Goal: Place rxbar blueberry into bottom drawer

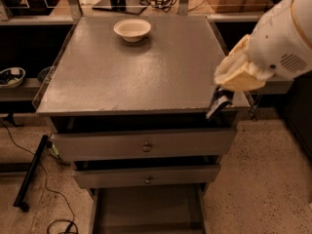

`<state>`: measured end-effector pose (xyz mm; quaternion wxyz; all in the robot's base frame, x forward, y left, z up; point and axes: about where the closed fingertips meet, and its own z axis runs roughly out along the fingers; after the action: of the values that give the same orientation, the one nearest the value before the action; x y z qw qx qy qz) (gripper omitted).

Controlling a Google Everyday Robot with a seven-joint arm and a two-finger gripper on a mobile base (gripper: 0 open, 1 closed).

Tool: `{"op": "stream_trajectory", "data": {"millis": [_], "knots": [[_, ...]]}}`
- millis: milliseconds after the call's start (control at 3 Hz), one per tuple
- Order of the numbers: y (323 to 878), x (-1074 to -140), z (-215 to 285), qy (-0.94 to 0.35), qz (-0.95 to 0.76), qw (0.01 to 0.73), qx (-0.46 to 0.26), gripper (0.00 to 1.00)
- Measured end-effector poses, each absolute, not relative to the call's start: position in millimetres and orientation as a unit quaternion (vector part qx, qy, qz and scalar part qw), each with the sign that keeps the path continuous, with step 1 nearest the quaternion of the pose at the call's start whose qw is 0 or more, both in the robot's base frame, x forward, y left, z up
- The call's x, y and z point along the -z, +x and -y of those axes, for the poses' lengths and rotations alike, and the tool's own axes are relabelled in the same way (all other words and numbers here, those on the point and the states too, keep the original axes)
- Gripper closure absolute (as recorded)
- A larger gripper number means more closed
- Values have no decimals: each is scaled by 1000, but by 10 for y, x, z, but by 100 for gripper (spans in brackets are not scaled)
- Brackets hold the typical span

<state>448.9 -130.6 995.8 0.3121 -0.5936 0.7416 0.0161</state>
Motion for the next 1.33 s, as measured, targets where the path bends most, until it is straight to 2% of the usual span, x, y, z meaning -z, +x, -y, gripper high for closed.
{"op": "stream_trajectory", "data": {"millis": [667, 1333], "knots": [[4242, -9602, 1214, -591, -745, 306, -46, 100], [4246, -9402, 1165, -590, -749, 296, -63, 100]]}}
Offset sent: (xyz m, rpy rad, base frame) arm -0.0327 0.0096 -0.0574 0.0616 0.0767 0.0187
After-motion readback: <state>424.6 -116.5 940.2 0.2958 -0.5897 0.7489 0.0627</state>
